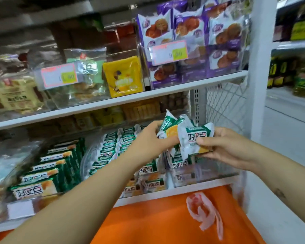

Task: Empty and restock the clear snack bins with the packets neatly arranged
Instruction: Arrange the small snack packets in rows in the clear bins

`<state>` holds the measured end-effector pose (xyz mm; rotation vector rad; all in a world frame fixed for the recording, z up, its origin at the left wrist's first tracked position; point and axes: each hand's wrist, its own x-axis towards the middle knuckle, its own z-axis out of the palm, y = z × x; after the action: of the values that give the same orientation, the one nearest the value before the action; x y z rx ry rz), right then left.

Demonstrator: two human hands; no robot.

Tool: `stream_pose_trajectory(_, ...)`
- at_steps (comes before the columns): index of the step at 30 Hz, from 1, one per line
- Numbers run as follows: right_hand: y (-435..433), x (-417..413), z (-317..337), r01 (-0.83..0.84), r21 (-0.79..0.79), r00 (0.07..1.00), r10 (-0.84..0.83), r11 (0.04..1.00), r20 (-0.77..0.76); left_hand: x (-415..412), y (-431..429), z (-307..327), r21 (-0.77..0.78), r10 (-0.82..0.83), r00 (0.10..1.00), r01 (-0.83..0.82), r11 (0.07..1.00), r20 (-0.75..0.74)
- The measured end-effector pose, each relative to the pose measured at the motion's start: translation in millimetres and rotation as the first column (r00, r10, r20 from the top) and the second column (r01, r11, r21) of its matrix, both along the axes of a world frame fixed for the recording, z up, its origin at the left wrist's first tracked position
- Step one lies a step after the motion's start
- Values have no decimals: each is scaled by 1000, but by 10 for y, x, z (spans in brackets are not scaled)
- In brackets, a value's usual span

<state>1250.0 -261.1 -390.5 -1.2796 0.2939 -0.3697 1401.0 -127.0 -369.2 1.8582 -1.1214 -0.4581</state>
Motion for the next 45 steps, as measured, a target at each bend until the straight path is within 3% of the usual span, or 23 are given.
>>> stream_pose_trajectory(5,-382,-30,-49,62,7,998,-63,998,19,9,-377,-27,9,-125,947,134,991,-297)
stream_pose_trajectory(13,-663,-153,-159,122,1,993,-122,993,-4,-23,-676,-178,-5,-71,832,82,997,-551)
stream_pose_trajectory(20,-720,-270,1,110,-171,992,-120,979,-49,-82,-728,-126,-38,-64,769,52,998,-636)
stream_pose_trajectory(23,-744,-308,71,104,-333,985,-143,937,-96,-13,-757,-118,-2,-45,855,51,999,-517)
stream_pose_trajectory(26,-734,-399,178,108,-621,964,-234,777,-125,77,-759,-77,85,20,997,-14,996,-70)
stream_pose_trajectory(28,-699,-448,275,78,-832,944,-310,549,-116,93,-740,-1,138,-2,972,-31,990,237)
stream_pose_trajectory(31,-608,-436,347,-76,-974,943,-302,215,-140,55,-757,75,201,-112,901,28,979,420)
stream_pose_trajectory(33,-550,-373,304,-174,-982,934,-303,74,-188,39,-800,98,237,-170,850,55,970,500)
stream_pose_trajectory(36,-489,-316,242,-215,-976,929,-313,-26,-196,35,-857,100,285,-224,851,92,954,475)
stream_pose_trajectory(45,-474,-254,131,-191,-980,955,-243,-62,-171,-82,-958,92,286,-301,936,243,927,183)
